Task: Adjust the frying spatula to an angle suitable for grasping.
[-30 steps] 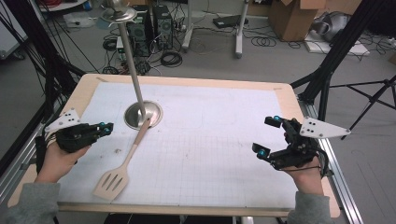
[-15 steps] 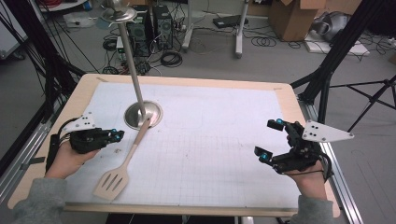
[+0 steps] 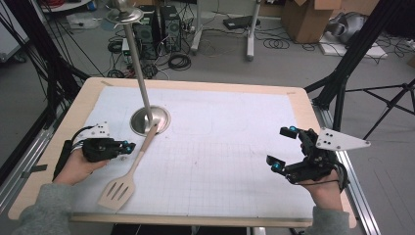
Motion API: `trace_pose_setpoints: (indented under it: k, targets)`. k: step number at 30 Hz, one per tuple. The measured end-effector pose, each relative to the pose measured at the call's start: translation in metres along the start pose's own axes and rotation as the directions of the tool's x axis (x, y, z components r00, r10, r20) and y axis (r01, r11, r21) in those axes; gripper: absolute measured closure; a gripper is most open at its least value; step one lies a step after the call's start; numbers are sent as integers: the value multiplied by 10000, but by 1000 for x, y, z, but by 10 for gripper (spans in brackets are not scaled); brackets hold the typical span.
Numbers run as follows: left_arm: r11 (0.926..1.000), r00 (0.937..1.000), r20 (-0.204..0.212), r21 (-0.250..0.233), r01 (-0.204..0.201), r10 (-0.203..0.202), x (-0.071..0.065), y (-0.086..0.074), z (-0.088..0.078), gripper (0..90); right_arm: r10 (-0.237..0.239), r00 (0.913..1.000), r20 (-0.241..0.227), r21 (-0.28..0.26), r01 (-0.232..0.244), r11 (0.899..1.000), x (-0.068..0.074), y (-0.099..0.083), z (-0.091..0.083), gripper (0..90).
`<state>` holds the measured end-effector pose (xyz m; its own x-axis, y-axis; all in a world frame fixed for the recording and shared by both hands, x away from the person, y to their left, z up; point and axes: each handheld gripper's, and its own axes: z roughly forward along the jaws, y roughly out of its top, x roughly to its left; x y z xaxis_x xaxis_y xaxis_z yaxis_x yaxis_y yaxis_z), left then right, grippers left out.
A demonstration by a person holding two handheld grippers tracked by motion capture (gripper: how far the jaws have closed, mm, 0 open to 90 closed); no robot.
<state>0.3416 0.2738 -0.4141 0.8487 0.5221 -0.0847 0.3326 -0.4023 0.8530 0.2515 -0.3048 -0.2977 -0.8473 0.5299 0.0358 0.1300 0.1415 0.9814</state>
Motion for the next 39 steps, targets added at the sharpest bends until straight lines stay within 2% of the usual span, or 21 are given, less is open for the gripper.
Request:
trace_pose_setpoints:
  k: [2, 7, 9, 10, 14, 28, 30, 33, 39]
  targets:
    - [9999, 9999, 21, 54, 143, -143, 3, -3, 2, 895, 64, 10000, -14, 35, -64, 10000, 0, 0, 0, 18]
    - [9997, 9998, 144, 191, 148, -151, 4, -4, 6, 895, 21, 10000, -30, 77, -21, 10000, 0, -1, 1, 18]
    - [9992, 9998, 148, 363, 148, -154, 5, -6, 9, 895, 36, 10000, -17, 83, -36, 10000, 1, -1, 1, 18]
    - [9980, 9999, 47, 619, 134, -137, 5, -7, 13, 895, 3, 10000, -27, 83, -3, 10000, 1, -1, 1, 18]
    - [9957, 9999, 69, 918, 132, -139, 7, -10, 18, 895, -35, 10000, -52, 121, 36, 9999, 1, -1, 2, 18]
    - [9921, 10000, 55, 1250, 72, -79, 8, -13, 27, 895, -15, 10000, -22, 274, 15, 9996, 1, -3, 2, 18]
    - [9922, 10000, 34, 1244, 7, -11, 8, -14, 28, 896, -26, 10000, 20, 278, 25, 9996, 1, -4, 2, 18]
    - [9918, 9993, -126, 1233, -331, 349, 5, -13, 30, 895, 21, 10000, 27, 277, -22, 9996, 0, -4, 2, 18]
    - [9899, 9973, -131, 1230, -705, 727, 0, -13, 35, 896, -25, 10000, 23, 334, 24, 9994, 1, -4, 2, 18]
